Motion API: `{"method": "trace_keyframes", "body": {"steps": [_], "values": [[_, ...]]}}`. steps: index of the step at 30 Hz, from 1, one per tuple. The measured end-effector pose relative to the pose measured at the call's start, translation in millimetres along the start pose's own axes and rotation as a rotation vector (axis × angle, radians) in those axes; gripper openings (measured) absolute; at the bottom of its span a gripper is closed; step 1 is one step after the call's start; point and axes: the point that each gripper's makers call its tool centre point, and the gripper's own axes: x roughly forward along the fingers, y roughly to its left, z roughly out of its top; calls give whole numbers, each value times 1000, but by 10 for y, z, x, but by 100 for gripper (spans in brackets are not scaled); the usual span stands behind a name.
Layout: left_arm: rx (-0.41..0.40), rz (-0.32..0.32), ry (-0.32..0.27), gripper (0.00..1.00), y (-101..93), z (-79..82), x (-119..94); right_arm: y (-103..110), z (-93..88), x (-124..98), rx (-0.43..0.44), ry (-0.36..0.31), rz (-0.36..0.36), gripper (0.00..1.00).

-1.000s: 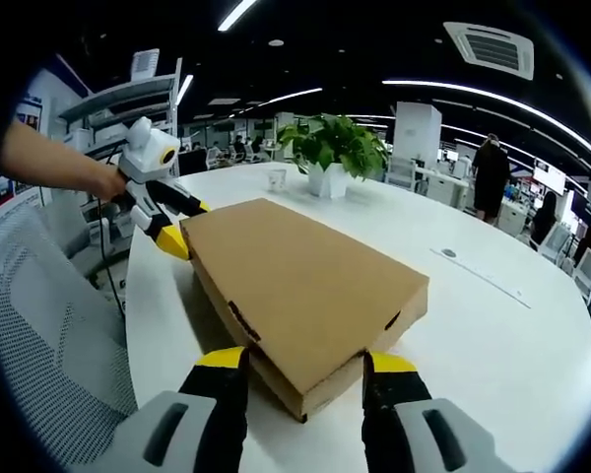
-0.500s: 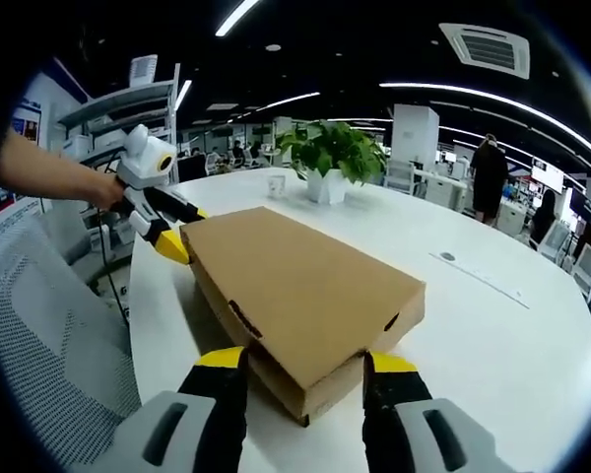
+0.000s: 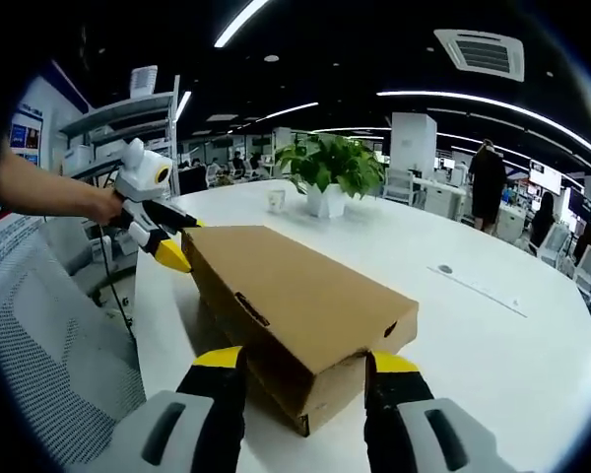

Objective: Operate the shoe box by opening the lid, removing the specified soft item, and placing it in the target area until the item is outside and the box remains undamaged.

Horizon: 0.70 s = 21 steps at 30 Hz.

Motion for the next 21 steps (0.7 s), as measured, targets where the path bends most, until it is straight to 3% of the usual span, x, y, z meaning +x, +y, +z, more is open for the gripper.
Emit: {"method": "trace_keyframes", "body": {"steps": [21], "values": [[-28, -7, -142, 82, -8, 337, -150, -74, 308, -90, -24, -56, -1, 47]]}}
